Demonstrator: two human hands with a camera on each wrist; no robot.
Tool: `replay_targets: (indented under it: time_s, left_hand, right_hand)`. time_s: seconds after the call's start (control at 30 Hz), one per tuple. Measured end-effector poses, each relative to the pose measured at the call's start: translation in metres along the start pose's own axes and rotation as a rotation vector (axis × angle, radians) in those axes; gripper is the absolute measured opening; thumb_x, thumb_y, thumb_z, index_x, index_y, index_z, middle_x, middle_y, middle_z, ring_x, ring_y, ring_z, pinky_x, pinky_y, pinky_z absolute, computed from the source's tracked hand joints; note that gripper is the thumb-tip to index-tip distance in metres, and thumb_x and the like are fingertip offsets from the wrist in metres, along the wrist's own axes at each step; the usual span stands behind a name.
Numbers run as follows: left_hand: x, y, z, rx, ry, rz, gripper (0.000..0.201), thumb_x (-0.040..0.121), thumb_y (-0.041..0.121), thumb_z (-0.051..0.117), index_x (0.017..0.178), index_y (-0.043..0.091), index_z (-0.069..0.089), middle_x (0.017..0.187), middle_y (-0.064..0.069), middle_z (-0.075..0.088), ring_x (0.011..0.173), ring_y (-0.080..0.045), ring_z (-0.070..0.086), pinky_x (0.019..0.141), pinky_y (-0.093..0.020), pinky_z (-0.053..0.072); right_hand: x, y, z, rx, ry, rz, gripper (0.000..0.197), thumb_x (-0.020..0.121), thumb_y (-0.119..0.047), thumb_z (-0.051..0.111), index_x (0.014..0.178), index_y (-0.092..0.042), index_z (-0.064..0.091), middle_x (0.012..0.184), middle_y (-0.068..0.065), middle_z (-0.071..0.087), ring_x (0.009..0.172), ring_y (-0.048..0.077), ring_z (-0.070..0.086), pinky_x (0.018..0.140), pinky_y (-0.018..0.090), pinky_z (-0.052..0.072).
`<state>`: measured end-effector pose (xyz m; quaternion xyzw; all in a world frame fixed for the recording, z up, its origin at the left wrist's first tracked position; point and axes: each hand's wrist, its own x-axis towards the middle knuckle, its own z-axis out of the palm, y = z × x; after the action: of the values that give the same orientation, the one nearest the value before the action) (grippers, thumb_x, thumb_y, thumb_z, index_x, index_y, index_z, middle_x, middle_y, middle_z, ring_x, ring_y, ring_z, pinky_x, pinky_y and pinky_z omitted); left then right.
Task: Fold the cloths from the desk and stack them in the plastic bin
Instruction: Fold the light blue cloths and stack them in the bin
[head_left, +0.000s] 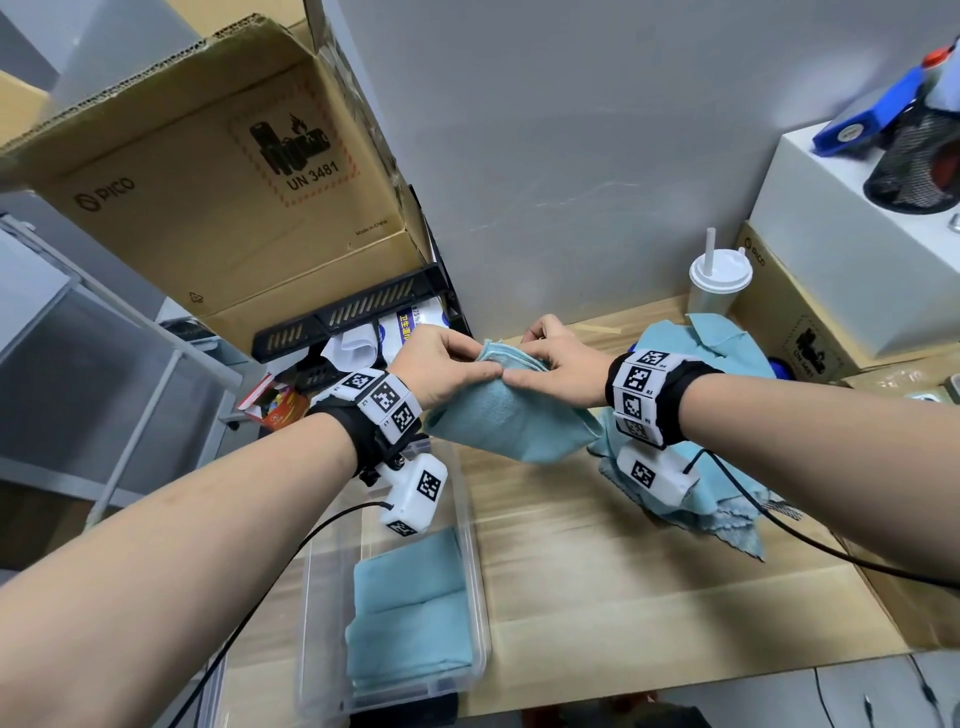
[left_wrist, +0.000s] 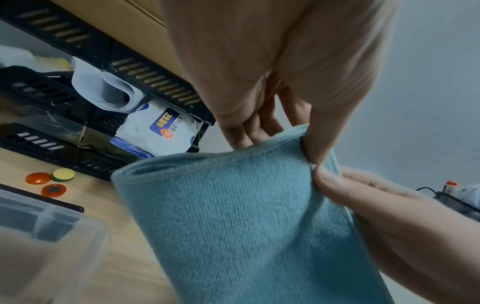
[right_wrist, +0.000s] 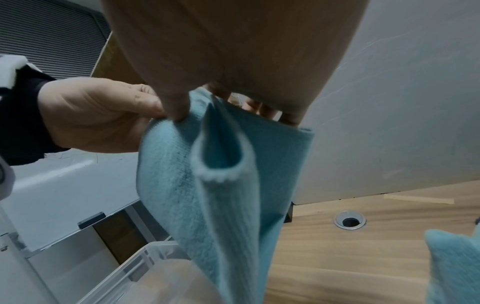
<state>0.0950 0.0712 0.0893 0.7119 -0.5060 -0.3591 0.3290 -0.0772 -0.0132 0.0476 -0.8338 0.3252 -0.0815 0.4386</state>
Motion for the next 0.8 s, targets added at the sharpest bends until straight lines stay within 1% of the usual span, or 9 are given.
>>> replay_targets:
  time_s: [0.07, 0.2, 0.27, 0.37, 0.43, 0.5, 0.67, 0.73, 0.8]
  left_hand:
    - [-0.001, 0.003, -0.001, -0.031, 0.034, -0.022, 0.012, 0.073, 0.009, 0.083, 0.084, 0.007, 0.08, 0.082, -0.011, 0.076, 0.069, -0.008, 0.064, 0.068, -0.026, 0.052]
    - [0.0, 0.003, -0.008, -0.034, 0.056, -0.049, 0.011, 0.068, 0.011, 0.087, 0.075, 0.014, 0.079, 0.077, -0.007, 0.076, 0.07, -0.011, 0.066, 0.07, -0.027, 0.054]
    - [-0.002, 0.003, -0.013, -0.048, 0.075, -0.049, 0.012, 0.067, 0.011, 0.088, 0.069, 0.015, 0.077, 0.072, -0.003, 0.074, 0.067, -0.01, 0.065, 0.067, -0.024, 0.053]
    - [-0.005, 0.0, -0.022, -0.143, 0.141, -0.066, 0.018, 0.067, 0.003, 0.086, 0.065, 0.012, 0.07, 0.07, -0.005, 0.067, 0.067, -0.015, 0.062, 0.068, -0.026, 0.051]
    - [-0.004, -0.005, -0.029, -0.201, 0.208, -0.091, 0.024, 0.065, 0.005, 0.084, 0.059, 0.018, 0.065, 0.07, -0.008, 0.062, 0.071, -0.021, 0.057, 0.069, -0.032, 0.047]
    - [-0.002, -0.012, -0.034, -0.242, 0.264, -0.146, 0.029, 0.066, 0.008, 0.08, 0.057, 0.021, 0.056, 0.072, -0.012, 0.054, 0.072, -0.022, 0.051, 0.064, -0.032, 0.041]
    - [0.003, -0.023, -0.032, -0.395, 0.27, -0.255, 0.021, 0.086, -0.005, 0.066, 0.101, 0.001, 0.052, 0.092, -0.017, 0.068, 0.076, -0.023, 0.066, 0.054, -0.025, 0.053]
    - [0.007, -0.029, -0.03, -0.431, 0.309, -0.288, 0.045, 0.083, 0.004, 0.072, 0.119, -0.012, 0.049, 0.108, -0.025, 0.068, 0.087, -0.029, 0.068, 0.071, -0.036, 0.059]
    - [0.015, -0.042, -0.03, -0.446, 0.333, -0.382, 0.084, 0.064, 0.03, 0.087, 0.126, -0.01, 0.048, 0.115, -0.022, 0.067, 0.101, -0.031, 0.068, 0.091, -0.048, 0.055]
  right_hand:
    - [0.0, 0.003, 0.0, -0.067, 0.013, 0.0, 0.023, 0.078, -0.039, 0.076, 0.075, -0.048, 0.056, 0.117, 0.005, 0.037, 0.116, 0.021, 0.037, 0.106, 0.032, 0.033]
    - [0.001, 0.01, -0.001, -0.127, 0.041, -0.001, 0.041, 0.072, -0.025, 0.079, 0.111, -0.027, 0.067, 0.119, 0.006, 0.035, 0.11, 0.019, 0.041, 0.101, 0.024, 0.036]
    - [-0.002, 0.013, -0.005, -0.156, -0.017, 0.038, 0.03, 0.077, -0.019, 0.075, 0.105, -0.019, 0.066, 0.115, 0.004, 0.049, 0.1, 0.017, 0.053, 0.087, 0.02, 0.043]
    - [-0.009, 0.019, -0.009, -0.188, -0.131, 0.119, 0.014, 0.081, -0.015, 0.072, 0.093, -0.013, 0.065, 0.09, -0.001, 0.064, 0.081, 0.017, 0.06, 0.063, 0.02, 0.046]
    - [-0.008, 0.029, -0.009, -0.156, -0.113, 0.152, 0.02, 0.081, -0.017, 0.074, 0.097, -0.007, 0.068, 0.088, 0.0, 0.067, 0.08, 0.018, 0.062, 0.074, 0.028, 0.05]
    - [-0.003, 0.035, -0.01, 0.081, -0.021, 0.18, 0.018, 0.082, -0.012, 0.07, 0.1, -0.008, 0.071, 0.088, -0.001, 0.072, 0.079, 0.018, 0.065, 0.079, 0.029, 0.053]
    - [0.006, 0.016, -0.009, 0.736, 0.23, 0.302, 0.015, 0.088, -0.002, 0.044, 0.081, -0.015, 0.047, 0.073, 0.009, 0.044, 0.06, 0.02, 0.044, 0.064, 0.029, 0.042]
    - [0.01, 0.011, -0.008, 0.758, 0.271, 0.324, 0.017, 0.091, -0.006, 0.04, 0.079, -0.017, 0.042, 0.07, 0.005, 0.041, 0.056, 0.017, 0.04, 0.057, 0.027, 0.038]
    - [0.012, 0.008, -0.006, 0.704, 0.308, 0.339, 0.014, 0.093, -0.012, 0.04, 0.081, -0.018, 0.043, 0.073, 0.002, 0.045, 0.06, 0.016, 0.044, 0.054, 0.026, 0.037]
